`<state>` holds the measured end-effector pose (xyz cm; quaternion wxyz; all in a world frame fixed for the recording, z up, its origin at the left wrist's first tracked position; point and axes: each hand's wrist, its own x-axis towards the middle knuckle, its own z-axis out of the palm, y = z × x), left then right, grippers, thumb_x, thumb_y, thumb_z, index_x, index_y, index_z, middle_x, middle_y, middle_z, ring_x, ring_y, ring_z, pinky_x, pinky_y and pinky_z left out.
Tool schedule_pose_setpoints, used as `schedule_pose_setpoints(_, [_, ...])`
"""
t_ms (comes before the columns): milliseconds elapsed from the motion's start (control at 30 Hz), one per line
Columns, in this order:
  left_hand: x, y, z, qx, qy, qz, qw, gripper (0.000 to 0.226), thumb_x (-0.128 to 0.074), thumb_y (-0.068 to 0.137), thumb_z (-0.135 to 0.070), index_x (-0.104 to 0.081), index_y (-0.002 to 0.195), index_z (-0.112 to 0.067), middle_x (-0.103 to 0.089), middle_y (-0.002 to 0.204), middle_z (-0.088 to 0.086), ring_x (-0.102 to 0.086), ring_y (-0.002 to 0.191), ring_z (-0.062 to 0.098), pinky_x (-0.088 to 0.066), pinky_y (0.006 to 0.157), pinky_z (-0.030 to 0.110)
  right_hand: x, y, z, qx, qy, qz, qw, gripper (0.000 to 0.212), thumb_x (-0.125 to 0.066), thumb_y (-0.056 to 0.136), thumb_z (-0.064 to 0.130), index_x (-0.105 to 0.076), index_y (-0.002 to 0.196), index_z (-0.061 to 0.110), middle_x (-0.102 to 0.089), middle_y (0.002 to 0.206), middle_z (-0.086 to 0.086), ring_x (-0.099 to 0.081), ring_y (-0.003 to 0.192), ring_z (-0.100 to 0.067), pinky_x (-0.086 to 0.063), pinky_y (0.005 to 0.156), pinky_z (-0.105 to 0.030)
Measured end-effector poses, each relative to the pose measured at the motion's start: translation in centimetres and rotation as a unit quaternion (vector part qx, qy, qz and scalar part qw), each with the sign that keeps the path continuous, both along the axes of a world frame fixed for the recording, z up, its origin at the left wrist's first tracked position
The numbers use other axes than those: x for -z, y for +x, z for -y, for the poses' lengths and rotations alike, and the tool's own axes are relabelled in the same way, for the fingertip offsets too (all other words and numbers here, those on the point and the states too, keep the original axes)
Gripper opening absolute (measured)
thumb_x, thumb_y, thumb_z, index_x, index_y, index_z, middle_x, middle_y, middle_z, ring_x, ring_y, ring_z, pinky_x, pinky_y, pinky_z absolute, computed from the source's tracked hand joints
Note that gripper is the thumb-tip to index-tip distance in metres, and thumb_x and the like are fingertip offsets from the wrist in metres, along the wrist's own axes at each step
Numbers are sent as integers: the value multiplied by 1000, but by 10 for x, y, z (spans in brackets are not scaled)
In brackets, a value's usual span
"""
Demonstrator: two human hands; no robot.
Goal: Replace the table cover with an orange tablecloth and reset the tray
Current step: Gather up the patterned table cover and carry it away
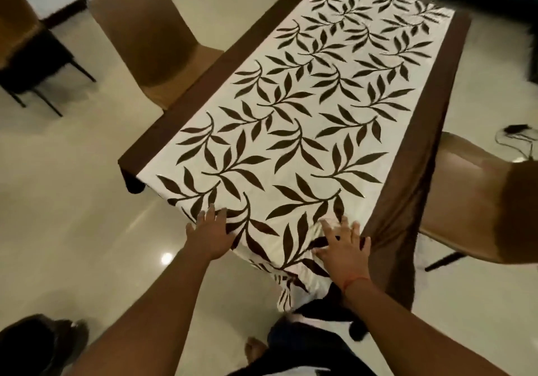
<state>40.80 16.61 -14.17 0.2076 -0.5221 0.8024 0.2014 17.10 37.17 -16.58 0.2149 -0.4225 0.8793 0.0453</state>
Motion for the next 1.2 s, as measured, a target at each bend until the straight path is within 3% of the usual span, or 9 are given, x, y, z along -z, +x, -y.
schedule_pose_setpoints(300, [11,-9,60,-11,-3,56,998,84,-47,92,-58,-3,157,-27,5,162,22,-1,148,44,-20,117,57,4,-10,75,-1,-6,1,1000,78,-53,89,64,-21,155,36,-3,166,-13,4,152,-36,-9,118,-63])
schedule_pose_setpoints(500, [19,-32,105,105,-32,29,994,93,-46,80,-70,-4,155,-33,-3,163,12,3,149,38,-11,117,59,6,-14,132,27,-23,36,999,92,-66,87,51,-11,157,28,0,166,-9,5,153,-32,-7,119,-60])
schedule_pose_setpoints(633, [23,-51,140,223,-28,-4,974,92,-48,79,-69,-10,155,-32,-4,164,7,5,150,34,-12,119,55,3,-4,176,33,-16,33,999,89,-63,90,27,-6,158,18,-5,166,-10,-2,153,-30,-15,121,-56])
schedule_pose_setpoints(800, [20,-80,179,310,53,-81,946,94,-52,80,-63,-12,156,-25,-5,165,3,3,151,26,-11,121,48,-5,24,238,5,-37,75,997,102,-58,84,9,11,157,23,-4,167,-7,-4,154,-27,-13,120,-56])
schedule_pose_setpoints(933, [23,-96,206,297,184,-192,917,96,-55,67,-46,-26,154,-18,-28,159,8,-24,147,26,-27,118,41,-6,52,279,-28,-42,129,990,116,-69,81,14,18,153,38,-8,165,-8,-4,153,-27,-12,118,-65])
schedule_pose_setpoints(1000, [18,-97,215,258,255,-250,898,77,-61,71,-28,-42,145,-15,-46,146,9,-42,135,21,-34,113,33,-6,57,288,-11,-60,139,988,114,-72,79,18,10,154,41,-14,163,-11,-10,153,-28,-14,117,-67])
schedule_pose_setpoints(1067, [8,-98,214,243,290,-256,890,53,-64,81,-13,-54,133,-12,-58,131,8,-53,122,19,-39,102,24,-4,54,289,18,-90,153,984,94,-72,79,24,-17,154,36,-26,158,-8,-26,148,-27,-20,116,-64])
schedule_pose_setpoints(1133, [5,-102,203,239,278,-244,898,31,-60,88,-11,-65,119,-10,-67,117,10,-61,110,23,-46,94,29,-1,50,283,53,-159,162,973,67,-71,76,19,-48,138,25,-48,142,-6,-49,131,-26,-35,112,-54])
schedule_pose_setpoints(1200, [4,-107,190,197,262,-266,906,26,-59,88,-15,-69,112,-11,-70,110,11,-64,105,27,-49,91,35,-4,46,277,113,-232,160,953,36,-66,77,10,-64,112,19,-66,115,-8,-63,108,-27,-47,96,-36])
